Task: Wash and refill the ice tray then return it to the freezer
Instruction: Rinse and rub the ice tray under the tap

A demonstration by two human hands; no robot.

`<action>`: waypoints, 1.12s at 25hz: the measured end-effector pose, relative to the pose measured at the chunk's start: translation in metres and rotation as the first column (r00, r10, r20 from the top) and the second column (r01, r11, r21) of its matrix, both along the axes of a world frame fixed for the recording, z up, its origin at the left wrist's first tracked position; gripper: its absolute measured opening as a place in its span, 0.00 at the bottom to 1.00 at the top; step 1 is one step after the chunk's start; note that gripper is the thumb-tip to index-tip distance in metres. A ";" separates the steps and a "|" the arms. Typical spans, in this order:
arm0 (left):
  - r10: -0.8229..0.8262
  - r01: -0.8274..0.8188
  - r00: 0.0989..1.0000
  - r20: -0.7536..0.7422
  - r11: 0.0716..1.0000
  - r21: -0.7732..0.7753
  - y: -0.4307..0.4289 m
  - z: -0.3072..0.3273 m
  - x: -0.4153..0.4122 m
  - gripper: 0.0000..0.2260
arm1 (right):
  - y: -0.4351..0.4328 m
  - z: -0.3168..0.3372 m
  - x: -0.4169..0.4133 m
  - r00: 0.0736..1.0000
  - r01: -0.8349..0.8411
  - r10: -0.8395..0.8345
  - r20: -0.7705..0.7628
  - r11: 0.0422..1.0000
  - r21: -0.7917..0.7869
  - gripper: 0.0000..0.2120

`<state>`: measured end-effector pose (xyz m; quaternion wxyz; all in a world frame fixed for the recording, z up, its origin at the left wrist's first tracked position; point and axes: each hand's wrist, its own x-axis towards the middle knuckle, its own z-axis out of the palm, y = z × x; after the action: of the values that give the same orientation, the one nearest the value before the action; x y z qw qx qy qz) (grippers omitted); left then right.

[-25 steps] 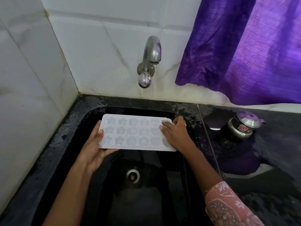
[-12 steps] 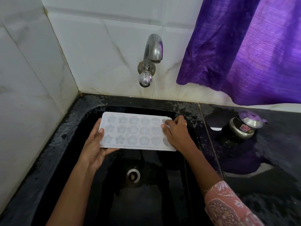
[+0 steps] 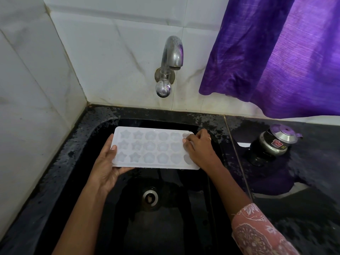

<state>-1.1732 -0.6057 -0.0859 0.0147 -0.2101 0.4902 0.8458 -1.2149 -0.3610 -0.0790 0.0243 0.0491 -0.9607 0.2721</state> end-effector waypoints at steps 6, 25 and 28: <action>-0.002 0.002 1.000 0.006 1.000 0.010 0.001 0.003 0.002 0.19 | -0.002 0.004 0.008 0.999 0.032 -0.033 0.008 0.999 0.044 0.16; 0.011 -0.011 1.000 -0.013 1.000 0.017 0.003 0.002 -0.002 0.19 | -0.020 0.021 0.002 0.998 -0.061 0.048 0.048 0.938 0.342 0.17; 0.010 -0.010 1.000 -0.010 1.000 0.004 0.002 0.002 -0.003 0.19 | -0.019 0.019 -0.001 0.999 -0.037 0.027 0.033 0.931 0.363 0.17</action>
<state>-1.1762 -0.6033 -0.0837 0.0084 -0.2085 0.4875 0.8478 -1.2154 -0.3799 -0.0597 -0.0026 0.0646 -0.9938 0.0907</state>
